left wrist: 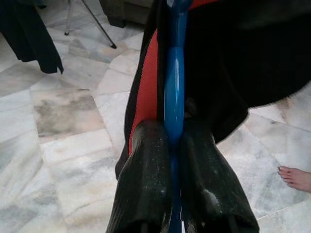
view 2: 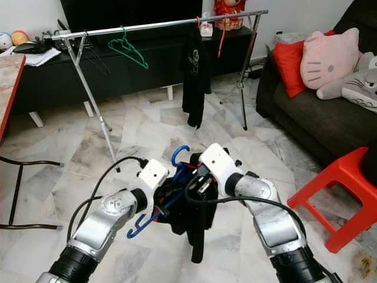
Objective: Hang hanger
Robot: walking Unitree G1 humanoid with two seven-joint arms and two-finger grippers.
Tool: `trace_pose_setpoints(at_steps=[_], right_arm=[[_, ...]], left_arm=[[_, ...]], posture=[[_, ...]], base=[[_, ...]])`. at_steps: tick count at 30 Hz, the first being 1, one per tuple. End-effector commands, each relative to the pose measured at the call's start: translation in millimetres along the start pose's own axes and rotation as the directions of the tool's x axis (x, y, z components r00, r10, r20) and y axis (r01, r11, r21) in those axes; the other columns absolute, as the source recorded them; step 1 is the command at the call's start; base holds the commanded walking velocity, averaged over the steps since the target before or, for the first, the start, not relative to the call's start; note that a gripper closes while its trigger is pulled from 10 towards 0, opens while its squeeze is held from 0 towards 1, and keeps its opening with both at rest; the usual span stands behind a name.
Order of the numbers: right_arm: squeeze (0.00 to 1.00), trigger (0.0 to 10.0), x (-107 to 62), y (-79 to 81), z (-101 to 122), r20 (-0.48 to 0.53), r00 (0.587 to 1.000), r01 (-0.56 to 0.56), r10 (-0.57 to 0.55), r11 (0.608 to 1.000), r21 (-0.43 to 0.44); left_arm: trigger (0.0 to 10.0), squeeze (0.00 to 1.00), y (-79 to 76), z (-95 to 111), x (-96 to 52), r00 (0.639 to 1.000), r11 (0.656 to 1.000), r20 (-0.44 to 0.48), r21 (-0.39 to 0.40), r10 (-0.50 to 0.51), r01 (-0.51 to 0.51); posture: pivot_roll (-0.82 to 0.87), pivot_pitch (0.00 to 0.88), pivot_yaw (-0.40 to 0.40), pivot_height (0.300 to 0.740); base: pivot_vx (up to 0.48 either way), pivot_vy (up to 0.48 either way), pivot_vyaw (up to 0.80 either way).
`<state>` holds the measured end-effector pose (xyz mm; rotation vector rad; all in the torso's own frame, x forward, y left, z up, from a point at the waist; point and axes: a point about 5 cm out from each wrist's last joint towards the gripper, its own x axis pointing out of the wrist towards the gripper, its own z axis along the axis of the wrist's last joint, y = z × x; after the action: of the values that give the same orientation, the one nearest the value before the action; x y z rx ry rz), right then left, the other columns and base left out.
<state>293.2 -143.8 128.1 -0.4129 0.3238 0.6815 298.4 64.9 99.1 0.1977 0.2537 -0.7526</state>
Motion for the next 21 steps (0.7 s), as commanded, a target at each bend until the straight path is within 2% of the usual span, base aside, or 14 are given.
trace_pose_setpoints(at_steps=[1,16,17,18,19,20,21], right_arm=[[0.0,10.0,-2.7,0.2,4.4,0.022,1.0,-0.006,0.006,1.0,-0.014],[0.0,10.0,-2.0,-2.6,10.4,0.037,0.999,0.003,-0.002,1.0,-0.01],[0.08,10.0,-2.0,-2.7,10.5,0.038,0.999,0.002,-0.002,1.0,-0.01],[0.46,10.0,-2.1,-2.8,10.6,0.038,0.999,0.002,-0.002,1.0,-0.01],[0.64,10.0,-2.1,-3.1,10.7,0.038,0.999,0.003,-0.003,1.0,-0.009],[0.64,10.0,-2.1,-3.5,10.7,0.038,0.999,0.004,-0.003,1.0,-0.009],[0.93,10.0,-2.2,-3.7,10.4,0.038,0.999,0.004,-0.003,1.0,-0.008]], left_arm=[[10.0,0.0,3.5,7.3,1.9,0.999,1.0,0.029,0.003,0.021,-0.021],[10.0,0.0,-1.0,6.4,0.7,1.0,1.0,0.029,0.002,-0.008,0.008],[10.0,0.0,-1.1,6.3,0.7,1.0,1.0,0.029,0.002,-0.009,0.009],[10.0,0.0,-1.2,6.1,0.7,1.0,1.0,0.028,0.003,-0.009,0.009],[10.0,0.0,-1.1,6.0,0.7,1.0,1.0,0.027,0.003,-0.009,0.009],[10.0,0.0,-1.1,5.9,0.7,1.0,1.0,0.027,0.003,-0.009,0.009],[10.0,0.0,-1.2,5.9,0.7,1.0,1.0,0.027,0.002,-0.009,0.009]], posture=[[-0.12,0.0,-0.049,0.74],[-0.11,0.0,-0.056,0.74],[-0.11,0.0,-0.056,0.74],[-0.11,0.0,-0.056,0.74],[-0.11,0.0,-0.056,0.74],[-0.11,0.0,-0.056,0.74],[-0.11,0.0,-0.057,0.74]], base=[[0.0,0.0,0.0],[0.0,0.0,0.0],[0.0,0.0,0.0],[0.0,0.0,0.0],[0.0,0.0,0.0],[0.0,0.0,0.0],[0.0,0.0,0.0]])
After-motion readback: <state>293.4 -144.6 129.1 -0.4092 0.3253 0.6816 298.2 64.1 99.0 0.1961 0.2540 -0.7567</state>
